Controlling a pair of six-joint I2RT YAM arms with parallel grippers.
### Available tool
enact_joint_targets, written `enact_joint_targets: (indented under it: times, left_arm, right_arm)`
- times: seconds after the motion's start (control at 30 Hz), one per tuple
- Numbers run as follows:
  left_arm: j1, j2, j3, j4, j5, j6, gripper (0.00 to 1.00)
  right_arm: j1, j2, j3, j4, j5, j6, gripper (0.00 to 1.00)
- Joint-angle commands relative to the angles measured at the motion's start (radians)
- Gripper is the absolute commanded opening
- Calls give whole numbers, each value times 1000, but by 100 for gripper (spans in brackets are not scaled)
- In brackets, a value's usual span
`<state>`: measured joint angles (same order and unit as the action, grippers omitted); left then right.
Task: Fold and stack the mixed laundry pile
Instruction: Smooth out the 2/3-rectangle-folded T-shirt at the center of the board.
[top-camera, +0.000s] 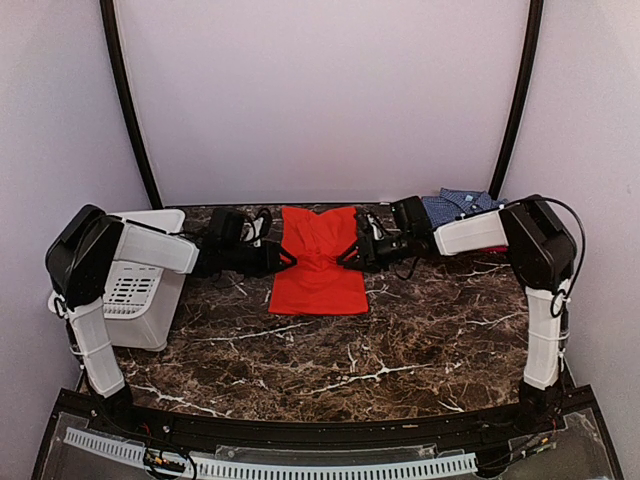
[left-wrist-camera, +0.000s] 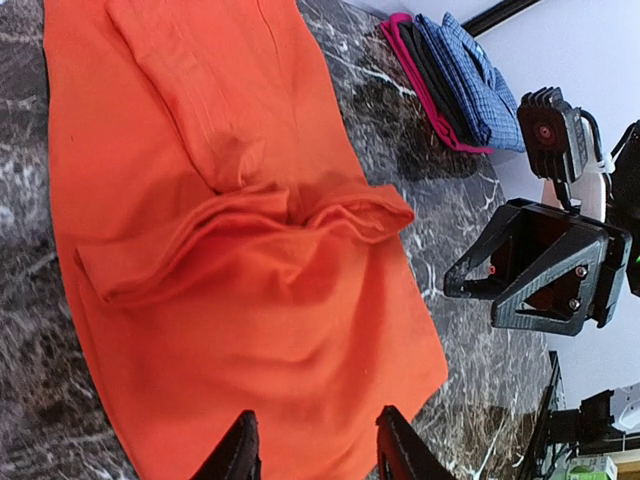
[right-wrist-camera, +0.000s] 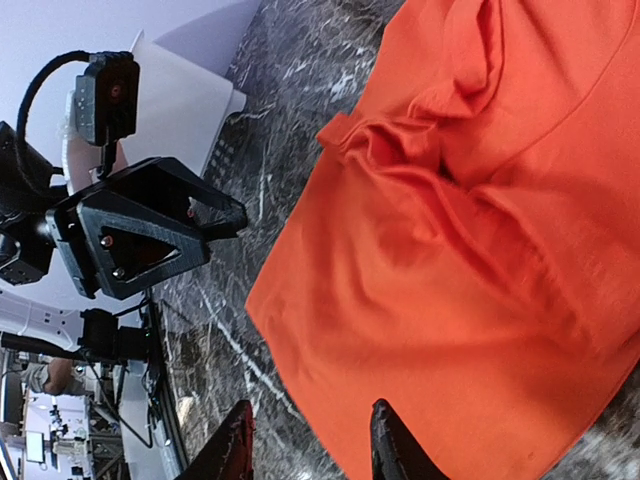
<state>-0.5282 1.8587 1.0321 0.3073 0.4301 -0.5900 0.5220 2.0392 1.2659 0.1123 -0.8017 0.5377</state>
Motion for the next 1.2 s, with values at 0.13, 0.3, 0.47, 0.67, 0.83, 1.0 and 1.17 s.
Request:
enact_joint_targets:
  times: [0.13, 0.3, 0.47, 0.67, 0.83, 1.0, 1.17]
  left_arm:
    - [35, 125, 159, -69, -13, 53, 38]
    - [50, 186, 210, -84, -10, 69, 37]
    - [62, 231, 259, -101, -27, 86, 37]
    - [86, 283, 360, -131, -32, 110, 38]
    - [109, 366, 521, -193, -17, 132, 39]
    - [137, 390, 598, -224, -13, 126, 39]
    - [140, 279, 545, -257, -31, 132, 41]
  right_arm:
    - [-37, 146, 188, -150, 56, -99, 35]
    - [-43, 203, 257, -195, 57, -127, 34]
    - [-68, 266, 337, -228, 74, -144, 34]
    - [-95, 309, 420, -228, 67, -138, 34]
    - [-105, 365, 535, -265, 67, -139, 34]
    - [-128, 404, 662, -320, 83, -142, 35]
    - [-136, 280, 600, -351, 89, -164, 40]
